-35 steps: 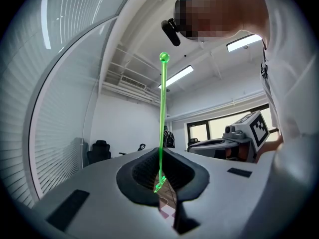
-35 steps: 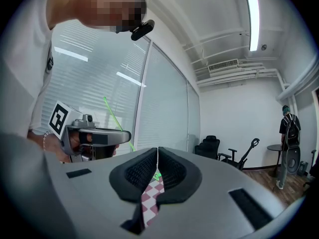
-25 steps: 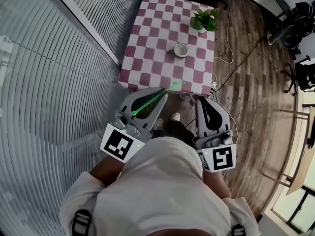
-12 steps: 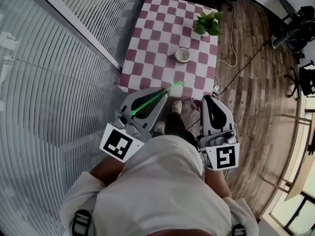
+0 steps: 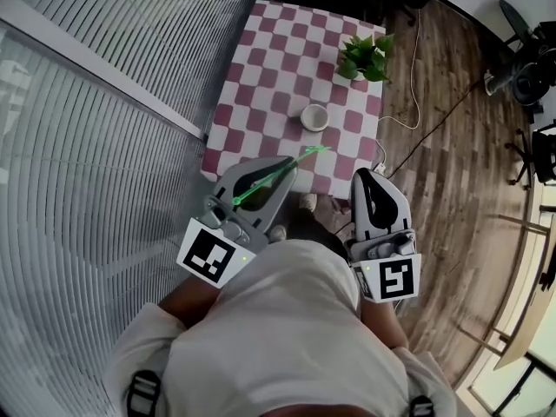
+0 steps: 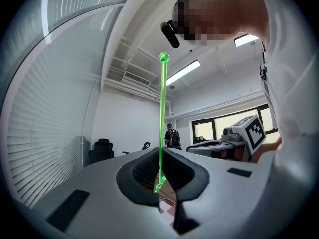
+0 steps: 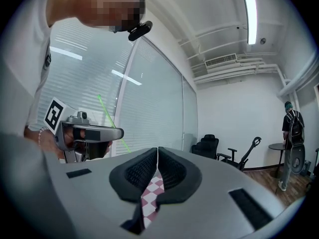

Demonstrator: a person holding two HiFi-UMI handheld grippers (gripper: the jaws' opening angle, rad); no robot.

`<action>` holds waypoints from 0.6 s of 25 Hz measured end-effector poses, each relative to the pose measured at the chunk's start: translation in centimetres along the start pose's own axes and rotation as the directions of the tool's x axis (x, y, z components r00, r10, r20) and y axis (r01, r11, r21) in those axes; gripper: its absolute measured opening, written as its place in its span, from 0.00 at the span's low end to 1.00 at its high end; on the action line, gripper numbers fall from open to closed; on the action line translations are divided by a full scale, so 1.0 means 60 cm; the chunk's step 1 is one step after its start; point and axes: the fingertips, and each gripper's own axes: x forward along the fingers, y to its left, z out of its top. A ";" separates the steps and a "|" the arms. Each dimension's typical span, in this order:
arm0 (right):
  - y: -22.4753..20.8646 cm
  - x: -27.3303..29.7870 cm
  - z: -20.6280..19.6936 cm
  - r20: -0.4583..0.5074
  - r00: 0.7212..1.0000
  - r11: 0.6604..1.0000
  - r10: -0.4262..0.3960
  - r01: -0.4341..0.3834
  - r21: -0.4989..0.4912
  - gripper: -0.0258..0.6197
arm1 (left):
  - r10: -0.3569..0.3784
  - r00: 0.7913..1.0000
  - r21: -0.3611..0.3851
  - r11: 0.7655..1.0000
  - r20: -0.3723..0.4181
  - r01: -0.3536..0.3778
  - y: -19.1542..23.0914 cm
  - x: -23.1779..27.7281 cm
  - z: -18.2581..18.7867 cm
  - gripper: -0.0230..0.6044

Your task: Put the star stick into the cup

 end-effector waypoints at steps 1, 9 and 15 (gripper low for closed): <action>-0.010 0.007 -0.001 0.001 1.000 1.000 0.002 -0.002 -0.001 0.09 | 0.002 1.000 0.001 1.000 -0.002 -0.002 0.004 0.011 -0.001 0.10; -0.086 0.059 -0.008 -0.002 1.000 1.000 0.024 -0.024 0.002 0.09 | 0.018 1.000 -0.001 1.000 -0.018 -0.018 0.037 0.096 -0.005 0.10; -0.135 0.100 -0.008 0.005 1.000 0.999 0.013 -0.013 0.045 0.09 | 0.023 0.999 -0.002 1.000 -0.035 -0.023 0.060 0.150 -0.017 0.10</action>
